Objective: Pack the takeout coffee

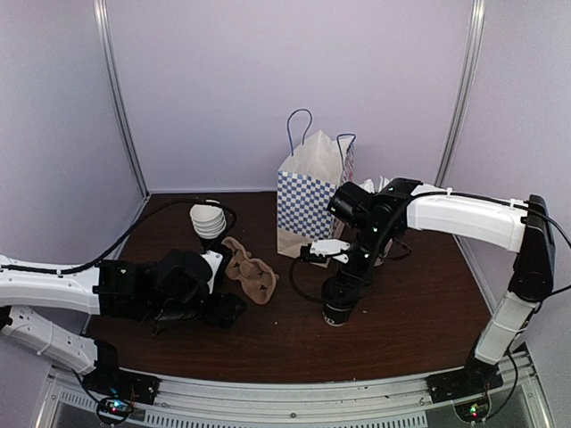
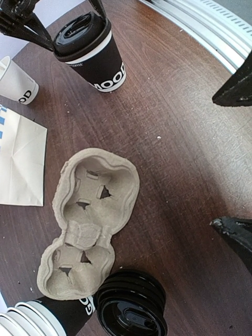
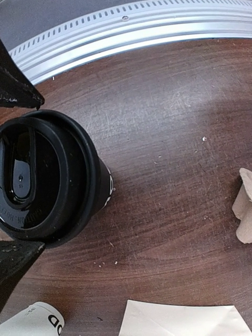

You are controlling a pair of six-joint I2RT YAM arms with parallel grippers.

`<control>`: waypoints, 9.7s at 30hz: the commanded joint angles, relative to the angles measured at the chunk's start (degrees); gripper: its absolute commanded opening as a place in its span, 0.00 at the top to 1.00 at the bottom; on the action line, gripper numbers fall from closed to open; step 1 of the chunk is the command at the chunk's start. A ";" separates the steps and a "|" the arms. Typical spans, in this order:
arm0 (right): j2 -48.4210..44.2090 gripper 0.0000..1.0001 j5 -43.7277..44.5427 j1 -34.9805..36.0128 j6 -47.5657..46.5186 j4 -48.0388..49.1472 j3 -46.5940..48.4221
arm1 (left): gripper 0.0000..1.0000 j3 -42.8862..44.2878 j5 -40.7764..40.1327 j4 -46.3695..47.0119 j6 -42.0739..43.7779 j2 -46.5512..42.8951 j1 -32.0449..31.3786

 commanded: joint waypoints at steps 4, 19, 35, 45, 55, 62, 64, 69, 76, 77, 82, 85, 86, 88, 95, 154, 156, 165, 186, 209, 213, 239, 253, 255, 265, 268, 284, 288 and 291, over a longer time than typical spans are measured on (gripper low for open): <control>-0.74 0.22 2.98 0.55 -0.18 0.72 -2.02 | 0.27 -0.37 0.29 2.31 -0.65 0.20 0.27; -11.18 0.33 7.16 -8.38 -0.43 -4.02 -6.54 | 0.27 1.01 -0.20 0.99 0.37 0.02 0.27; -16.94 0.32 3.13 -47.65 -7.53 -4.90 -14.56 | 0.27 3.59 2.08 1.68 2.73 2.08 1.58; -17.43 0.00 0.67 -51.19 -5.22 -7.96 -10.83 | 0.27 4.04 1.83 -0.24 2.89 0.12 1.67; -24.93 0.10 -5.78 -40.36 -3.58 -11.32 4.22 | 0.27 4.14 -1.08 -5.10 4.08 -4.43 2.76; -18.00 0.20 -1.36 -23.86 -3.40 -6.47 14.40 | 0.27 4.11 -1.00 -6.46 2.29 -7.32 2.81; -14.29 0.23 -0.17 -21.07 -3.61 -5.43 17.62 | 0.27 2.45 -1.15 -5.95 1.16 -8.96 2.82; -7.18 0.25 3.18 -14.62 -4.95 -0.47 23.00 | 0.27 0.20 -2.00 -6.85 -0.69 -11.38 2.88; 2.93 0.27 5.88 -9.48 -5.36 1.95 33.31 | 0.28 0.75 -1.79 -9.41 -0.36 -10.07 2.86; 4.15 0.28 5.48 -9.05 -4.97 1.97 34.65 | 0.28 0.85 -1.71 -9.31 -0.14 -9.55 2.98; 5.43 0.29 4.74 -5.35 -3.77 3.90 34.18 | 0.33 0.17 2.58 -6.13 3.25 -6.04 6.54; 4.83 0.29 5.65 -4.32 -3.39 4.71 33.82 | 0.40 0.26 7.51 -1.67 7.13 -2.82 10.71; 4.64 0.29 5.61 -4.25 -3.08 4.34 34.03 | 0.43 0.70 8.98 -0.76 8.30 -1.47 12.25; 3.20 0.29 5.60 -4.31 -2.73 3.93 33.60 | 0.46 2.53 11.38 -0.10 9.86 1.70 15.03; -6.39 0.28 7.26 -4.27 -3.85 4.61 23.63 | 0.47 10.77 13.26 1.83 16.79 15.17 17.82; -27.43 0.23 -3.89 -18.62 2.81 10.47 0.34 | 0.38 44.73 22.53 -3.89 30.91 53.67 27.33; -27.70 0.23 -4.12 -18.89 2.93 10.61 0.05 | 0.40 45.68 23.38 -4.91 31.35 54.22 27.33; -28.25 0.23 -5.14 -20.12 3.59 11.69 -1.08 | 0.61 43.67 27.27 -4.72 31.30 50.83 27.34; -24.13 0.23 -7.12 -20.57 4.26 11.78 2.20 | 0.63 14.67 22.64 -10.25 11.36 13.52 12.35; -9.48 0.24 -3.16 -14.06 2.01 4.78 19.97 | 0.61 -10.47 18.63 -12.91 7.00 -8.98 43.76; -4.11 0.24 -0.38 -12.33 2.64 4.10 26.60 | 0.53 -9.83 18.83 -10.73 8.32 -3.40 43.86; 19.43 0.80 5.76 -4.17 -0.49 -4.09 51.67 | 0.33 -6.49 19.05 -18.38 6.92 -19.25 43.86; 4.78 1.00 -9.03 7.14 -20.68 -20.44 39.55 | 0.34 2.81 22.94 -22.07 16.90 -21.01 43.86; 1.50 1.00 -11.29 7.51 -24.30 -24.48 36.89 | 0.34 4.23 22.76 -21.89 17.49 -20.13 43.86; -15.23 0.62 2.12 5.64 -31.12 -27.49 18.46 | 0.35 6.32 26.70 -18.11 16.92 -15.23 43.86; -17.94 0.51 -4.34 2.64 -29.83 -26.23 20.08 | 0.35 6.20 27.09 -17.09 17.12 -15.16 43.82; -8.75 0.40 11.89 -3.83 4.65 -2.99 20.19 | 0.35 19.73 21.13 -38.43 15.34 -9.91 43.80; -5.63 0.54 9.80 -5.12 7.19 -3.56 20.59 | 0.36 21.15 18.97 -45.35 16.17 -9.18 43.79; -5.48 0.77 7.39 -6.14 7.84 -3.58 21.60 | 0.36 21.97 16.84 -48.52 17.12 -9.50 43.83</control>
